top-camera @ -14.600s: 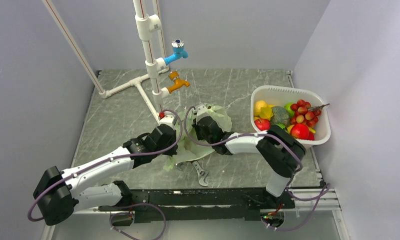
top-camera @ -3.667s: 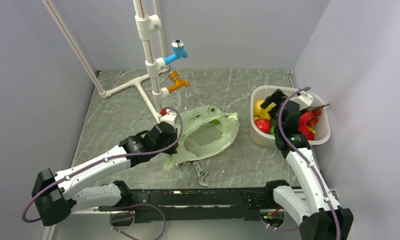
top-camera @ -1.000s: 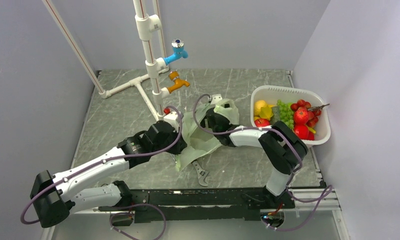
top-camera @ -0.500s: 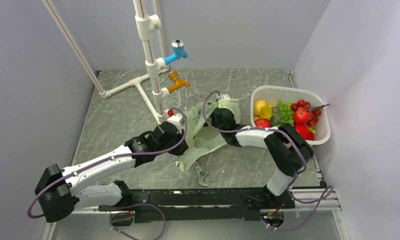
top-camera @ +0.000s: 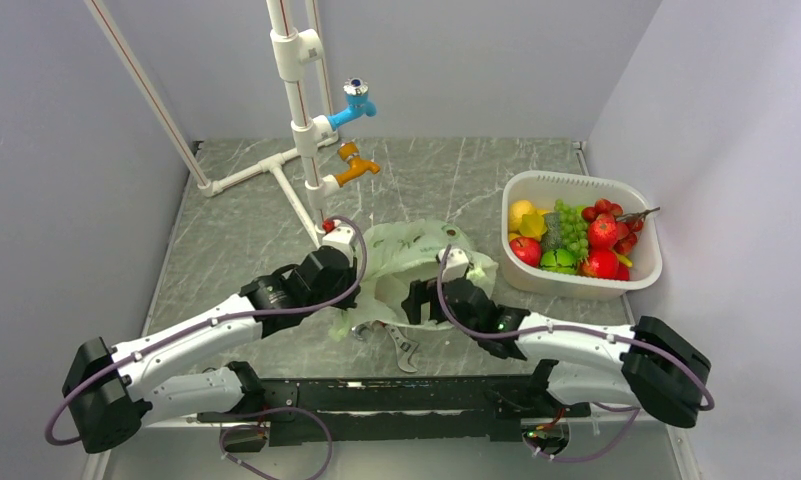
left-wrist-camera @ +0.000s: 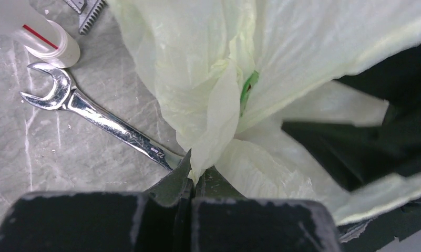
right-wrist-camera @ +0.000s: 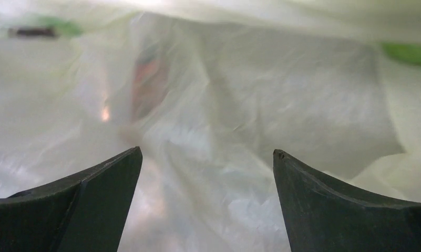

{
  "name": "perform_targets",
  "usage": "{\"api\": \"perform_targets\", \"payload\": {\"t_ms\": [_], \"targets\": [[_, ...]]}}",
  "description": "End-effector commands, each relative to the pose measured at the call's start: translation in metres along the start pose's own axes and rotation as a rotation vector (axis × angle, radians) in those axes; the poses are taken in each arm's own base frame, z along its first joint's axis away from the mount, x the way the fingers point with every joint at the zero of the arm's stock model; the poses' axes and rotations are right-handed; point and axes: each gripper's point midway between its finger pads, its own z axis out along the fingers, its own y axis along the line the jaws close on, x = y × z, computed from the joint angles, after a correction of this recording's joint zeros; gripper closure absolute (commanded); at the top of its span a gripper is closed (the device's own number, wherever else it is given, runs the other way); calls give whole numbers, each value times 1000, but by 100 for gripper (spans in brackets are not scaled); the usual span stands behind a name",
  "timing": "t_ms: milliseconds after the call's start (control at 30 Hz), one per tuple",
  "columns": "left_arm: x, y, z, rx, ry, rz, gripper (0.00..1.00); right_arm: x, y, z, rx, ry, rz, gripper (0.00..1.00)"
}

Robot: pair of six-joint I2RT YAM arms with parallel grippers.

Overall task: Take the fake fruits out of the plastic bag
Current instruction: Adjust the plastic bag at the center of the board.

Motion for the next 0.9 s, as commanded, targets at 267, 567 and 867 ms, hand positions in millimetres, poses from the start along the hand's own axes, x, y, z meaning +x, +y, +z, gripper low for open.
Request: {"api": "perform_targets", "payload": {"t_ms": [267,567,867], "targets": [[10,-3,5,17,25,-34,100,-68,-7,-7,150,-224,-27,8],[15,-6,5,42,35,-45,100,-95,-21,8,219,-305,-35,33],[10,-25,9,114,32,-47,100,-86,-40,29,279,-287,-39,25]]}}
